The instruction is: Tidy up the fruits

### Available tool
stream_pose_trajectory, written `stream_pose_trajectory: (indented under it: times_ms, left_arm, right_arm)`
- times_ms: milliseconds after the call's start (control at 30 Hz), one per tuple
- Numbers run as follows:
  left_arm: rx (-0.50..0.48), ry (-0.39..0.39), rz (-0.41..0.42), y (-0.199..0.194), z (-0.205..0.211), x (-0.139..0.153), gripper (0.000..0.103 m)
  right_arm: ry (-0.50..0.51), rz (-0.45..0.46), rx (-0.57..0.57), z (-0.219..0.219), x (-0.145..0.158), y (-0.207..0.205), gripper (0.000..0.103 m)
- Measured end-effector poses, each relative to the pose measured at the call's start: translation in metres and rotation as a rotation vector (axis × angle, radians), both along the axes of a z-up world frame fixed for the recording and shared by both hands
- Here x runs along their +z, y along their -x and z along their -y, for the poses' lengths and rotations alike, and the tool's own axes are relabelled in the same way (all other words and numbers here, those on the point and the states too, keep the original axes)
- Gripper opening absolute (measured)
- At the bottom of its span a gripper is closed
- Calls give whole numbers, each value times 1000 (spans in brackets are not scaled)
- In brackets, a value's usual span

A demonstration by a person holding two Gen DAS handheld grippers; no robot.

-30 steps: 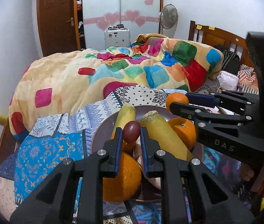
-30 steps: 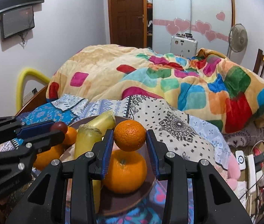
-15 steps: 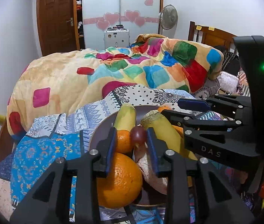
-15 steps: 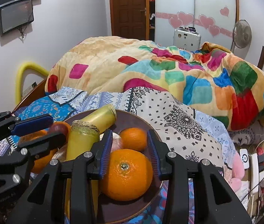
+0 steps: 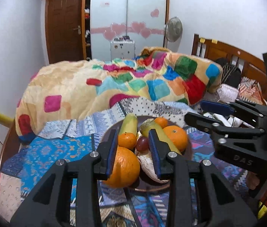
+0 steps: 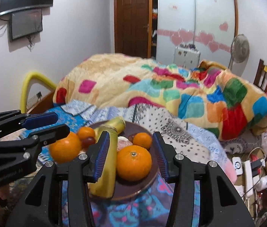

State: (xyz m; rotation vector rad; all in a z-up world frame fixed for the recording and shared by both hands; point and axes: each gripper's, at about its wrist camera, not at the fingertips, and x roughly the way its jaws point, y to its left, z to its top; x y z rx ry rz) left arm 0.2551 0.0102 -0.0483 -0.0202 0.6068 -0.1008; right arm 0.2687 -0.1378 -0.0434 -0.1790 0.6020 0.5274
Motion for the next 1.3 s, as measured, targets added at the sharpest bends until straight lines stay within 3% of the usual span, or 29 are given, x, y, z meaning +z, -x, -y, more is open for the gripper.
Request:
stream_pose_trajectory:
  times_ms: [400, 533, 700, 767, 833, 967, 1100, 1300]
  left_arm:
    - [7, 48, 215, 132, 3, 85, 37]
    - [38, 37, 304, 180, 7, 103, 54]
    - [69, 18, 380, 229, 13, 116, 70]
    - [81, 12, 398, 243, 15, 118, 85]
    - [92, 7, 418, 257, 16, 121, 94]
    - [121, -4, 441, 272, 17, 123, 100]
    - [121, -19, 446, 279, 20, 122, 101]
    - [121, -48, 458, 287, 28, 117, 102]
  right_arm:
    - [-135, 256, -29, 33, 96, 135, 46]
    - [-158, 341, -56, 41, 114, 178, 52]
    - [-197, 369, -58, 48, 119, 207, 64]
    - [-210, 377, -63, 50, 120, 216, 70]
    - [-223, 387, -72, 53, 120, 223, 80]
    - [-231, 406, -83, 57, 117, 236, 87]
    - [-236, 438, -109, 59, 114, 246, 103]
    - [-247, 433, -104, 62, 113, 254, 103]
